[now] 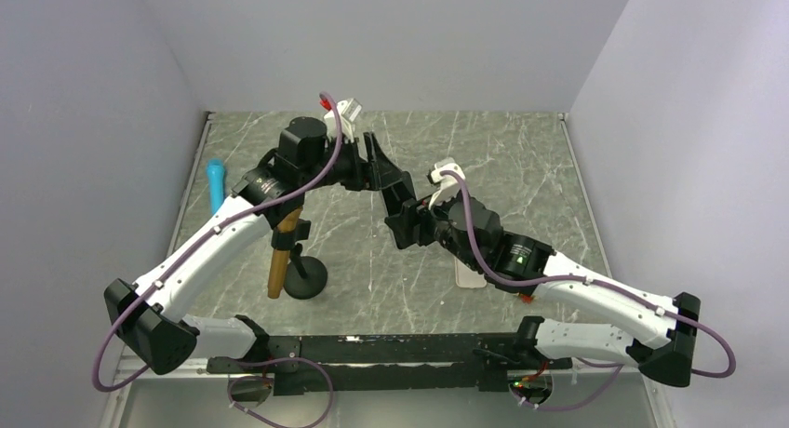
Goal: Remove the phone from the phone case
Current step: Pick up the phone at the center of the board.
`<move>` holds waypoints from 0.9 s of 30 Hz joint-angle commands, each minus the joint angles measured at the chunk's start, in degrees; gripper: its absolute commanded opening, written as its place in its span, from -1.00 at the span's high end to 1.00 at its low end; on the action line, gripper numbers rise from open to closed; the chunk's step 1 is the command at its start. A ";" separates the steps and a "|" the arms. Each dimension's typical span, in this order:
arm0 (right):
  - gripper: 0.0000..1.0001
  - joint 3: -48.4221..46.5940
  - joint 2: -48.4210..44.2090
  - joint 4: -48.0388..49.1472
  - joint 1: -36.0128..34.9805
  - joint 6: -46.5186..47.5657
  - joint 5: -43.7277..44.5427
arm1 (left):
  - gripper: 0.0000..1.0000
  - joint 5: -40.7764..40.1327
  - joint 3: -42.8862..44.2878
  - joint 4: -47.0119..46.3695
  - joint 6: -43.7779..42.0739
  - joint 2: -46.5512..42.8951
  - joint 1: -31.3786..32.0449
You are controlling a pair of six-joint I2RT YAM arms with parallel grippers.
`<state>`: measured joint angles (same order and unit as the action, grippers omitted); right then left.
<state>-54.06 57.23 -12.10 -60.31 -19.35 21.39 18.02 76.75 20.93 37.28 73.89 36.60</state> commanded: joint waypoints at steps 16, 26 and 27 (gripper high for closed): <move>1.00 -6.38 3.36 7.09 -6.43 2.39 13.42 | 0.97 14.74 -4.16 -7.75 -0.17 -1.45 0.71; -1.00 -3.79 1.75 -19.54 -6.31 -16.49 24.84 | 1.00 9.65 11.50 1.90 -25.44 1.36 -1.33; -1.00 -1.79 0.49 -21.20 -6.29 -18.98 25.37 | 1.00 10.05 11.61 1.67 -27.24 0.95 -1.92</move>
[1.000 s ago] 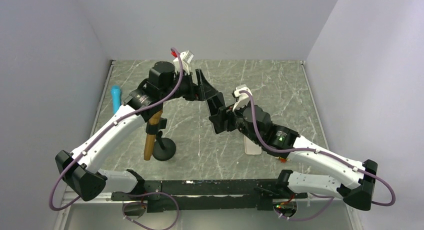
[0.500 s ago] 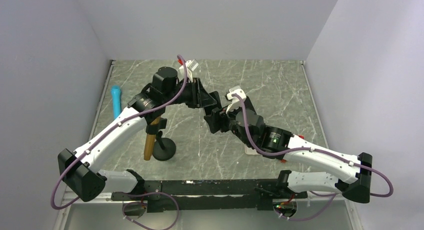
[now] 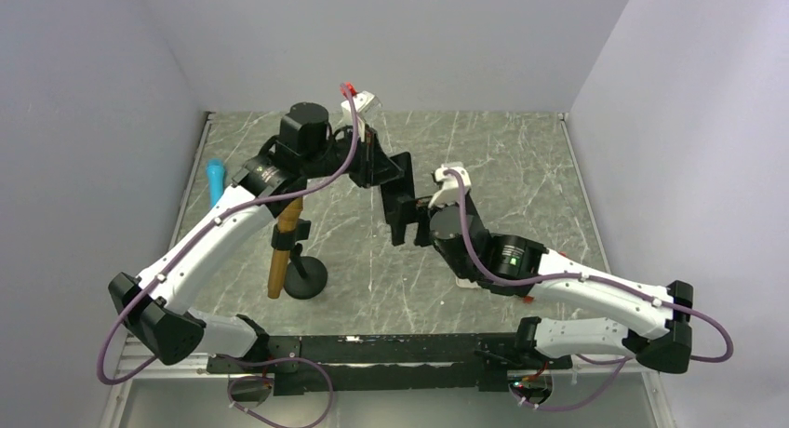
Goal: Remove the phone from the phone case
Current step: Pick up the phone at the center of the board.
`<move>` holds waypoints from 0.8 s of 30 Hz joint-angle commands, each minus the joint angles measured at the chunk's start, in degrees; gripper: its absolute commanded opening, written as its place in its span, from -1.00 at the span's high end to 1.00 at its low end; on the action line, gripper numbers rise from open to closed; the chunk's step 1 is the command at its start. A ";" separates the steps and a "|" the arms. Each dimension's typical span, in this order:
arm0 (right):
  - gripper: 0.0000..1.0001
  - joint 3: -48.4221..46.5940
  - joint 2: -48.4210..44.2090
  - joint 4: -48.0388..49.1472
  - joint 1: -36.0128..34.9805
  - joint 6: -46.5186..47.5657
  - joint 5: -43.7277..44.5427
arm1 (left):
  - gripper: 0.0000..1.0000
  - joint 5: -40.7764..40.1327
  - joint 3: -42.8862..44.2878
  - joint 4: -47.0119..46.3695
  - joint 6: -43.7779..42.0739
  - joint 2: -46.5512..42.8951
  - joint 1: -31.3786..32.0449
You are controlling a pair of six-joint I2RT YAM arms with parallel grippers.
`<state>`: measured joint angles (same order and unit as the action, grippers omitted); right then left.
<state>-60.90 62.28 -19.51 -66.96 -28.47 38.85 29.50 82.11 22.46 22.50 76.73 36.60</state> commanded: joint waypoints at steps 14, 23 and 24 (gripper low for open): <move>-0.52 9.16 -13.25 -14.84 8.70 -6.51 -13.95 | 1.00 26.56 -8.88 -19.56 -11.01 -11.79 -3.51; -0.13 16.58 -21.33 10.57 23.15 6.33 -57.30 | 1.00 35.91 -13.08 -36.97 4.59 -10.87 -5.14; -0.08 16.02 -20.31 11.89 23.81 6.65 -60.29 | 1.00 37.01 -13.07 -38.43 6.48 -10.07 -5.49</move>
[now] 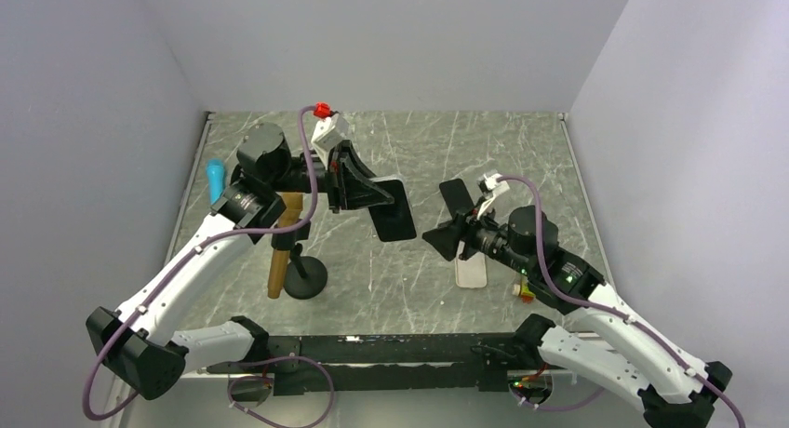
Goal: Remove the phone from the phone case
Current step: Pick up the phone at the center of the board.
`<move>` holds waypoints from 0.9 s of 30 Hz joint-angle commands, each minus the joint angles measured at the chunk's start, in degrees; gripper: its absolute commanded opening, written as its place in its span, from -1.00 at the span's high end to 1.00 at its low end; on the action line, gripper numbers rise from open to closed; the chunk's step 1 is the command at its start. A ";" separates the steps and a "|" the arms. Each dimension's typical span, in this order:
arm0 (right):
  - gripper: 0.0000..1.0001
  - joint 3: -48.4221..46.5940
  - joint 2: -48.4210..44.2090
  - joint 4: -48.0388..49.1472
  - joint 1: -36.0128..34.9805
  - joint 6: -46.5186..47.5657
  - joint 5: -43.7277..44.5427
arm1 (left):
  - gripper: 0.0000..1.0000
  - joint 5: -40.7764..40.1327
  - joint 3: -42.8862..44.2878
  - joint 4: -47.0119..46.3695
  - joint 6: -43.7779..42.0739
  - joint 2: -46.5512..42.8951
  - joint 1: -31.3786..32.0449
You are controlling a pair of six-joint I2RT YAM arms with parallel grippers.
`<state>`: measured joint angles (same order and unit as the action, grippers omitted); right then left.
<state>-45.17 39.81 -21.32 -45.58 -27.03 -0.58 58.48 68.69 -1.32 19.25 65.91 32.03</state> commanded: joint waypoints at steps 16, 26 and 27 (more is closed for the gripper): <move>0.05 0.09 4.43 10.31 4.50 13.04 -30.90 | 1.00 6.13 0.44 -12.71 9.52 2.82 -3.36; 0.21 1.00 2.22 16.21 4.54 12.91 -38.05 | 1.00 7.00 -1.30 -18.78 14.59 4.75 -5.59; 0.20 0.92 2.39 17.31 4.52 12.68 -38.54 | 1.00 7.31 -1.19 -19.40 15.42 5.16 -5.62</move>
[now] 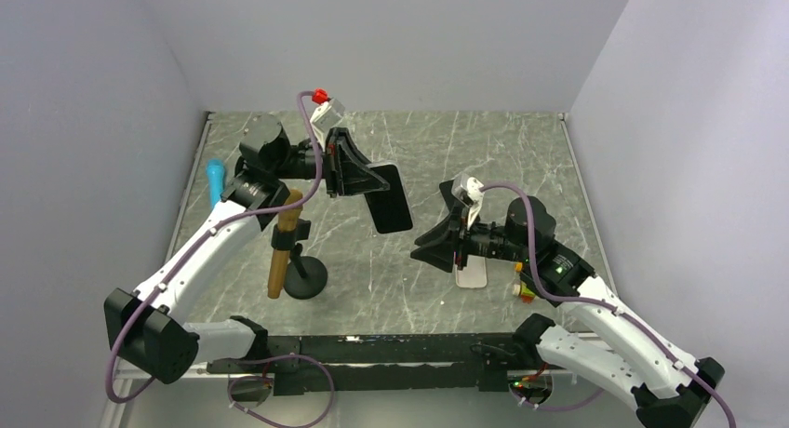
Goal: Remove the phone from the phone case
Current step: Pick up the phone at the center of the board, then remove the phone case from the phone.
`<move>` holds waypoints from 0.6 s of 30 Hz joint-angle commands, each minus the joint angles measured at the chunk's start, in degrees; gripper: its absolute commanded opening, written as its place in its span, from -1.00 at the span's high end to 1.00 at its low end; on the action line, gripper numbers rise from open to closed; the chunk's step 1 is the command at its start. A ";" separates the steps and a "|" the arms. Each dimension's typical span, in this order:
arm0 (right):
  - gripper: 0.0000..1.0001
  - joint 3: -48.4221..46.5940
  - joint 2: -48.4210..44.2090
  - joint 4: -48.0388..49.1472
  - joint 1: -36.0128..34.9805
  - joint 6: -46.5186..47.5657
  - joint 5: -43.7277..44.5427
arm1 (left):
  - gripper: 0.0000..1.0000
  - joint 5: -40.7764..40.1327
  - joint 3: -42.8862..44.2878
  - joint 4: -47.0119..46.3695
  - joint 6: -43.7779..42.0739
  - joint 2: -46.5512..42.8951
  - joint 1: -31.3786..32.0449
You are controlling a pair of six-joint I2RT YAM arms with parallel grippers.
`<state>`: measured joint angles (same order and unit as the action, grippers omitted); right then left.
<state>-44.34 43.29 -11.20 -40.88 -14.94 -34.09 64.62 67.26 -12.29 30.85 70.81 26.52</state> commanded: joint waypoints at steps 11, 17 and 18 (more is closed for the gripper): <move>0.29 -0.43 3.85 9.44 0.17 -0.47 -1.03 | 1.00 3.98 -1.78 -18.26 10.87 1.88 -0.16; 0.24 -2.05 3.32 7.56 1.11 -0.34 -0.29 | 1.00 4.46 -2.05 -19.57 11.37 2.32 -0.12; 0.24 -2.87 3.79 6.62 1.40 0.15 -0.74 | 1.00 4.53 -2.23 -19.77 11.35 2.45 -0.09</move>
<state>-44.51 47.42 -5.93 -40.29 -15.66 -35.00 67.83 64.86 -25.47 40.40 73.47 26.44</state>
